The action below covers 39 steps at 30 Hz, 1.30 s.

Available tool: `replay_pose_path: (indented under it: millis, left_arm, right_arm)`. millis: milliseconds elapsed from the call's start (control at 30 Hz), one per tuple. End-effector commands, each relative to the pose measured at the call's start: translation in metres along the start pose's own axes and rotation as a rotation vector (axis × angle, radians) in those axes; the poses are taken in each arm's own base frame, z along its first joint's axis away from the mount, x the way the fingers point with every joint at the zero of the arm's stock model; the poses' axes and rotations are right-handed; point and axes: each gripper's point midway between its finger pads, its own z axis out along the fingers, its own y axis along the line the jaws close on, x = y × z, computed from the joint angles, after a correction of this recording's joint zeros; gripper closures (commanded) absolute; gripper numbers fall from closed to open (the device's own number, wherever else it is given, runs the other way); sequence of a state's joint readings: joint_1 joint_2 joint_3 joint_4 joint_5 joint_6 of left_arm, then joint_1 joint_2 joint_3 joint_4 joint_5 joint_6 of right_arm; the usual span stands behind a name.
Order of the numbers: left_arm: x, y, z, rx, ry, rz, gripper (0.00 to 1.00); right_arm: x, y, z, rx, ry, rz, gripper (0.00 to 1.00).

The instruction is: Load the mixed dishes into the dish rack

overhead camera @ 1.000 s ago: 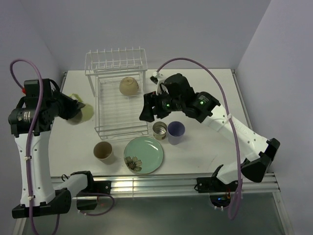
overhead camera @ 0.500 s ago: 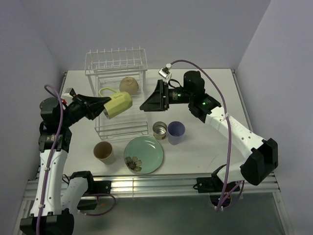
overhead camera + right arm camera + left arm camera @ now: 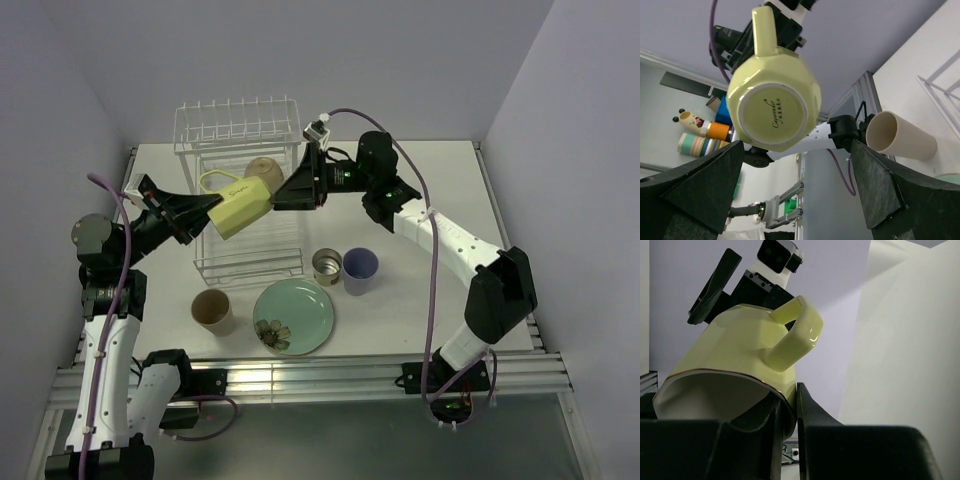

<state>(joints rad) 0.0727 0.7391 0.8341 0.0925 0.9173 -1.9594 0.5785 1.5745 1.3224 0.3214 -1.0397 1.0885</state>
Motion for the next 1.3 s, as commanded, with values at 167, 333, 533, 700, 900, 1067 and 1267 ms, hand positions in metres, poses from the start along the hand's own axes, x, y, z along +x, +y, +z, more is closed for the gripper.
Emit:
replay_pose_path:
  millis: [167,333,533,700,900,1067,1267]
  left_arm:
    - [0.020,-0.017,-0.007,0.058,0.065,0.040,1.00]
    - [0.017,-0.016,-0.006,0.063,0.057,0.039,1.00]
    - [0.015,-0.019,-0.003,0.069,0.053,0.050,1.00]
    - [0.012,-0.017,-0.002,0.062,0.048,0.042,1.00]
    - [0.010,-0.015,-0.002,0.071,0.047,0.036,1.00]
    - [0.011,-0.015,-0.002,0.069,0.051,0.038,1.00]
    - [0.009,-0.012,-0.003,0.073,0.047,0.025,1.00]
  right_arm:
    - [-0.011,0.060,0.025,-0.173,0.014,-0.111,0.07]
    - [-0.002,0.069,0.039,-0.203,0.044,-0.104,0.09]
    - [0.010,0.073,0.050,-0.215,0.071,-0.104,0.11]
    - [0.013,0.075,0.056,-0.229,0.089,-0.100,0.13]
    - [0.027,0.086,0.059,-0.294,0.140,-0.104,0.11]
    - [0.033,0.097,0.056,-0.362,0.168,-0.117,0.08]
    - [0.038,0.104,0.056,-0.403,0.201,-0.122,0.07]
